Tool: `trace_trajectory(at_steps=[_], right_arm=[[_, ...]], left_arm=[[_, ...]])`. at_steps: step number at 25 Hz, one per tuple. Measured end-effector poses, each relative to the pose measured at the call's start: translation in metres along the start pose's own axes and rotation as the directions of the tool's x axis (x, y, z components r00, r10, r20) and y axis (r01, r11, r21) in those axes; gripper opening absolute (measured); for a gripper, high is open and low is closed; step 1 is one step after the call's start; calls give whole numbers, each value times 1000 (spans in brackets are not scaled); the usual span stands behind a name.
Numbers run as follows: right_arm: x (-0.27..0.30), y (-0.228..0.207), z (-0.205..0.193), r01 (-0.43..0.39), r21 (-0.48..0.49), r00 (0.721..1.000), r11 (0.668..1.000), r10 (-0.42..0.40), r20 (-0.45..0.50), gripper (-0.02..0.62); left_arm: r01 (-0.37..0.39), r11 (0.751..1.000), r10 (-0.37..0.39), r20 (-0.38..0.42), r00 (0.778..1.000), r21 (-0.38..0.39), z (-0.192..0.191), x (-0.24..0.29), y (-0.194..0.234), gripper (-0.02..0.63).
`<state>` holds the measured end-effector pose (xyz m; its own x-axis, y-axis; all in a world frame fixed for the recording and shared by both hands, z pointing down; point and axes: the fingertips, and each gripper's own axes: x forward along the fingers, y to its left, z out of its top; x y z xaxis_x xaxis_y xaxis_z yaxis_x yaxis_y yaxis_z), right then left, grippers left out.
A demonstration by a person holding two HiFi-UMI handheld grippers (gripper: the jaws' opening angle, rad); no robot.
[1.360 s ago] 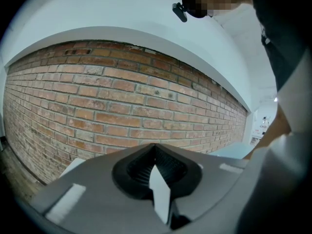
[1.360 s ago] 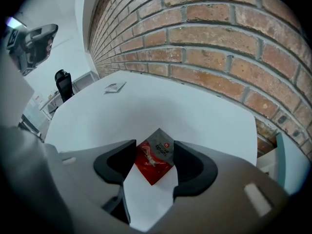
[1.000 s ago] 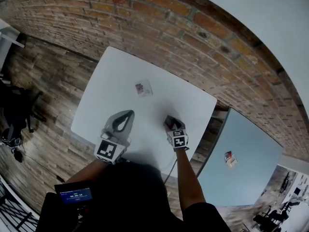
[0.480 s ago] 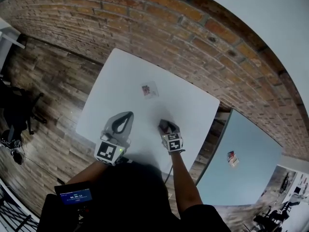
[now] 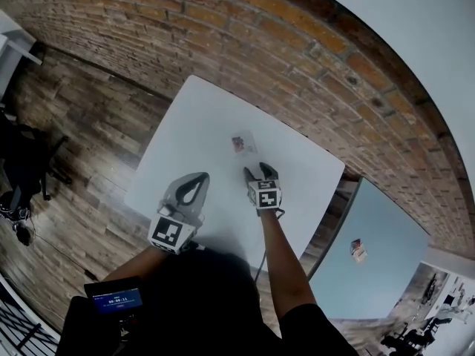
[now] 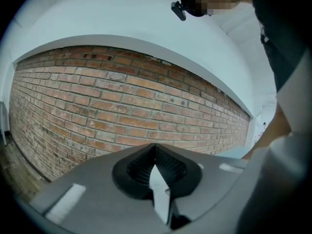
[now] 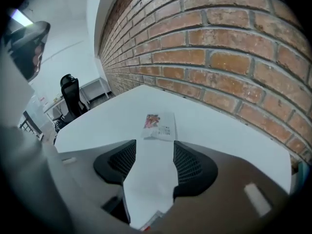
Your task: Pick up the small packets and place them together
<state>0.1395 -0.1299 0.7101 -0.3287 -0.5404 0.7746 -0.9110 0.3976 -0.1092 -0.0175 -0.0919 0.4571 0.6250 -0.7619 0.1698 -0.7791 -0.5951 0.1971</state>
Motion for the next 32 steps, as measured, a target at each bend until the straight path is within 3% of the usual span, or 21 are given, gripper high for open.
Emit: trace_trajectory(at_steps=[10,15,19,21,22,25,29,31,32], right_arm=[[48,-6,54,70,35,997,997,-69,-16,245],[16,10,54,113,60,993,992,-115,25,239],[-37,32,57,168,51,976,984,-173,136,148],[-65,39,59,173,83,960,981,-187,208,21],[-78,42,58,166,106,952,980,-187,243,3],[-104,45,45,176,122,937,977,-205,283,3],[-104,46,24,190,113,944,975,-213,251,18],[-90,43,25,166,100,951,981,-186,245,162],[-80,40,28,149,92,957,985,-167,236,170]], left_arm=[[-43,999,43,4,999,-28,9,4,53,0],[15,1000,-15,-23,1000,-13,3,15,63,0],[94,995,-93,-47,995,15,-6,42,60,0],[130,991,-128,-64,990,26,-14,57,53,0],[150,988,-148,-74,986,27,-18,65,48,0],[205,979,-204,-112,972,-1,-37,85,32,0],[215,976,-218,-160,963,-40,-56,96,25,0],[209,978,-211,-151,966,-30,-50,94,25,0],[202,979,-203,-138,969,-22,-44,90,25,0]])
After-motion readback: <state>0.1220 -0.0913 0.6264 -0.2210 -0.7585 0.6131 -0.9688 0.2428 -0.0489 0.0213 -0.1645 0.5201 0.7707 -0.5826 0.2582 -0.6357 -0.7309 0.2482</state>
